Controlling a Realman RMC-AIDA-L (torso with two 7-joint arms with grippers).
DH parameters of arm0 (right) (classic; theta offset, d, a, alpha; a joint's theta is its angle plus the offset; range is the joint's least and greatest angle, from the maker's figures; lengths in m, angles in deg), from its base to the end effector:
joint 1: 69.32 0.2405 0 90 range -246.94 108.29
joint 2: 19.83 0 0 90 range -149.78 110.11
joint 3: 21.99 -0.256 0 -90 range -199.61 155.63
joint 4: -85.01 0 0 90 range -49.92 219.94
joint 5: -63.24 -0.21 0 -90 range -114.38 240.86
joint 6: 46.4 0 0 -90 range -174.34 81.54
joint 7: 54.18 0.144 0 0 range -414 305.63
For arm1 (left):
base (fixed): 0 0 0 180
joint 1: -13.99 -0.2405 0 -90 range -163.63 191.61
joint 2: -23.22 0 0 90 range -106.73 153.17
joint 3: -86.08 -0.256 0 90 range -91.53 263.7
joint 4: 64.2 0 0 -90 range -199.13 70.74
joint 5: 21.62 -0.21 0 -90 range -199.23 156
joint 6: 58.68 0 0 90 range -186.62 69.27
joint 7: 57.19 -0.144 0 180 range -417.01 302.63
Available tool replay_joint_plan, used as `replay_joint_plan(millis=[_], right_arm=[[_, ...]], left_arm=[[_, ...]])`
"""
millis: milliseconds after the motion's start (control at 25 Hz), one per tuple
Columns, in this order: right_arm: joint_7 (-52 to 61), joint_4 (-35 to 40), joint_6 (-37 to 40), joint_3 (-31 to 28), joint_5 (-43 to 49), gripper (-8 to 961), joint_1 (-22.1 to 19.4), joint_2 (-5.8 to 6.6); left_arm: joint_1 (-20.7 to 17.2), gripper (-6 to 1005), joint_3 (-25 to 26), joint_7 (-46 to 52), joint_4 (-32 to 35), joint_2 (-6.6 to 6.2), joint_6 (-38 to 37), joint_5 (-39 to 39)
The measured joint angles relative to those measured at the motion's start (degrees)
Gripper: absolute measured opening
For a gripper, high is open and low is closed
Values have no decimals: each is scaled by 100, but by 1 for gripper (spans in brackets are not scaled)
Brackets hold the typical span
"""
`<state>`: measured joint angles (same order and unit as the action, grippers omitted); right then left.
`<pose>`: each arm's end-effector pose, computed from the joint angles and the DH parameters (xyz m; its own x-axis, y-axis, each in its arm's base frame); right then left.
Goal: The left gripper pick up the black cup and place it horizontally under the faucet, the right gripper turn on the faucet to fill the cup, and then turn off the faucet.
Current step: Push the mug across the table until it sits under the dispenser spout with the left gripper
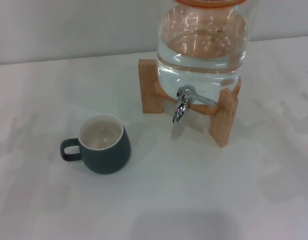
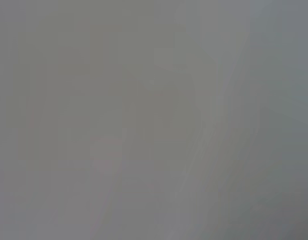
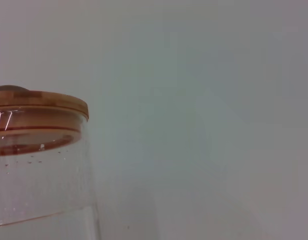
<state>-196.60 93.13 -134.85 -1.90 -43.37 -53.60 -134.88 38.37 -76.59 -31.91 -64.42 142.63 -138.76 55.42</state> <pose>0.3690 0.2638 0.0623 0.5590 0.1387 -0.8174 -0.7703 -0.2777 -0.5740 -0.3365 0.3075 0.0096 0.5647 -0.1200 0.8165 0.7914 -0.2019 -0.5770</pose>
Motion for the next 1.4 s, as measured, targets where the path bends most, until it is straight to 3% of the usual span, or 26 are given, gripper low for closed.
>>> replay_joint_plan(millis=[240,760,1120,1400], right_arm=[[-1,16,1,9,-14,722,-17,10],[21,207,-187,-60,-44,722,-106,26],[44,516,-241,-76,-191,722,-203,28],[48,692,-218,-64,-194,722,-180,30]], left_arm=[[-113,888,17,-566,217,7,-127,11],[-257,887,12,-51,362,-3,83,-3],[-651,888,-8,1627,-405,-52,-379,-1737],[-915,887,-11,1559,-513,-52,-607,-2325]])
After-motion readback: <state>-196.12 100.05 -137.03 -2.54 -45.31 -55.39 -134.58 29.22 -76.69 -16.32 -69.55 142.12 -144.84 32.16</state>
